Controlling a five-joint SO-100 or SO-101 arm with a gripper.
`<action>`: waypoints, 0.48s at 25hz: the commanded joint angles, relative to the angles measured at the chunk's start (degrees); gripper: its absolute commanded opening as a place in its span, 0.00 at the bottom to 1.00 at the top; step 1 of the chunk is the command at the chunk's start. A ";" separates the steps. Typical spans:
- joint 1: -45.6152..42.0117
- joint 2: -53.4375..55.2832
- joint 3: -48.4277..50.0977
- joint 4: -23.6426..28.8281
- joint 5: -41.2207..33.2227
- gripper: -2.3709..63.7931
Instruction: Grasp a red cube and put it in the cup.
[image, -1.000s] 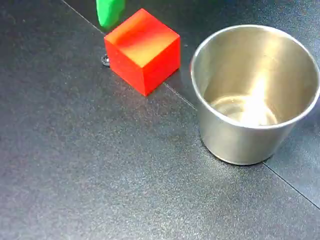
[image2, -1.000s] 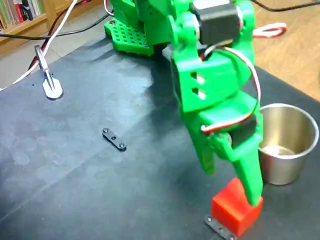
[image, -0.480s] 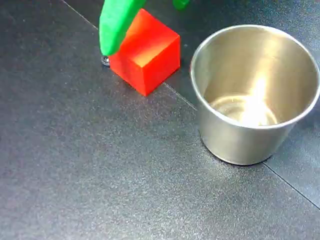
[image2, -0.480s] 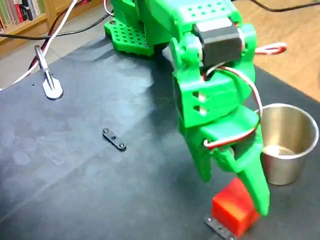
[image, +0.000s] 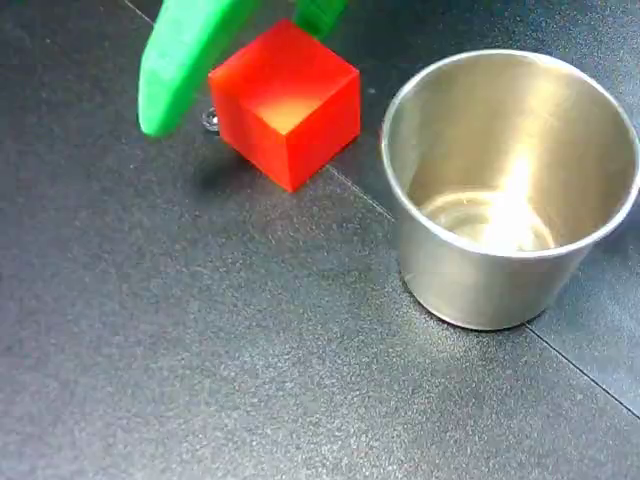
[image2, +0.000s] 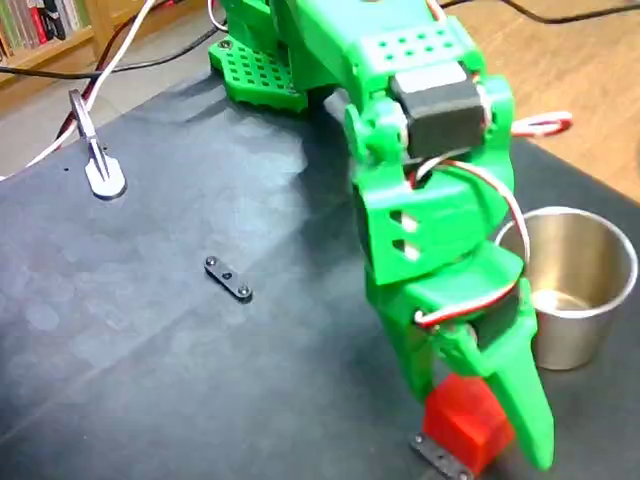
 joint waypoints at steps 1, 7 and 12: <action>-1.05 0.53 -1.67 -0.53 0.44 0.61; -2.81 -0.35 -1.14 -0.35 0.53 0.61; -2.46 -2.90 -2.02 -0.35 0.62 0.61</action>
